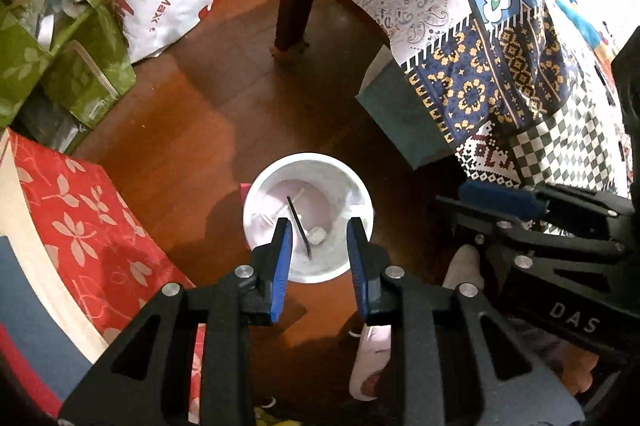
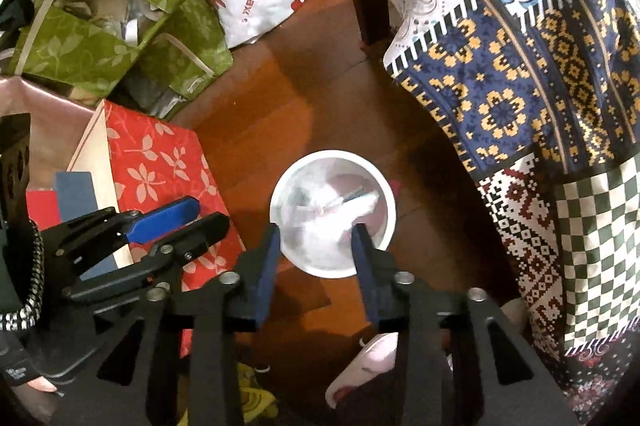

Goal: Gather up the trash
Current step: 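Open both grippers to drop the clip and toothpaste into the bin, then move both open grippers back toward the items on the quilt, then grasp the white earphone cable with the right gripper while the left gripper grasps the clear tube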

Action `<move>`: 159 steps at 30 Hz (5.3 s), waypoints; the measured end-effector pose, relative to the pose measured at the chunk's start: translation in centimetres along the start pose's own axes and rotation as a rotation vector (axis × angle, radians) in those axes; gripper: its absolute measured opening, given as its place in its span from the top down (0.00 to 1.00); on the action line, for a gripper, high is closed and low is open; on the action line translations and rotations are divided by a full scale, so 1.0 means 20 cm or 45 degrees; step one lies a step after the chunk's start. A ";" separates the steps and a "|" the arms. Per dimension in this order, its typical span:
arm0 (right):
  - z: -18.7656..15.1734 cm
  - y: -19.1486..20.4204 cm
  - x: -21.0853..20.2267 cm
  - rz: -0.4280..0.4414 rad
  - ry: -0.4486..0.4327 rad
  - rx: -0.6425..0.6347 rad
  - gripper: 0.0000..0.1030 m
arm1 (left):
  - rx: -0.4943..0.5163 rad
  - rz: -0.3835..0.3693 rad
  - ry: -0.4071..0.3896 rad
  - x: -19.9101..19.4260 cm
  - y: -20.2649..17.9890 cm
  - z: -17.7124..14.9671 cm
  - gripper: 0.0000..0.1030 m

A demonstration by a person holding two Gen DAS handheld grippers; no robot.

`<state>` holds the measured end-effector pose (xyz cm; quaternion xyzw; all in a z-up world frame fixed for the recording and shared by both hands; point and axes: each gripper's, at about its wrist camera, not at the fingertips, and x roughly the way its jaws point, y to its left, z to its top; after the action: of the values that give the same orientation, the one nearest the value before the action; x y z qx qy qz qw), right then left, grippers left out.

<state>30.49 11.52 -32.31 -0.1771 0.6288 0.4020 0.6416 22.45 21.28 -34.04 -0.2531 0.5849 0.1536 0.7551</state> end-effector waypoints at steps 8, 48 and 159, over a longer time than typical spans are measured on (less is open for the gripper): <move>-0.06 -0.01 -0.16 0.013 -0.078 -0.005 0.67 | 0.018 0.040 -0.083 -0.16 -0.02 -0.02 0.74; -0.84 -0.61 -1.74 -0.329 -1.055 0.210 0.67 | 0.484 -0.151 -0.762 -1.21 -1.41 -0.12 0.73; -1.07 -1.87 -1.73 -0.397 -1.009 0.701 0.91 | 0.810 -0.284 -0.289 -0.15 -2.77 0.24 0.88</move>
<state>47.85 -37.34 -13.08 0.0730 0.3857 0.1570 0.9062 54.77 -21.59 -19.04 -0.0488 0.4846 -0.0926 0.8685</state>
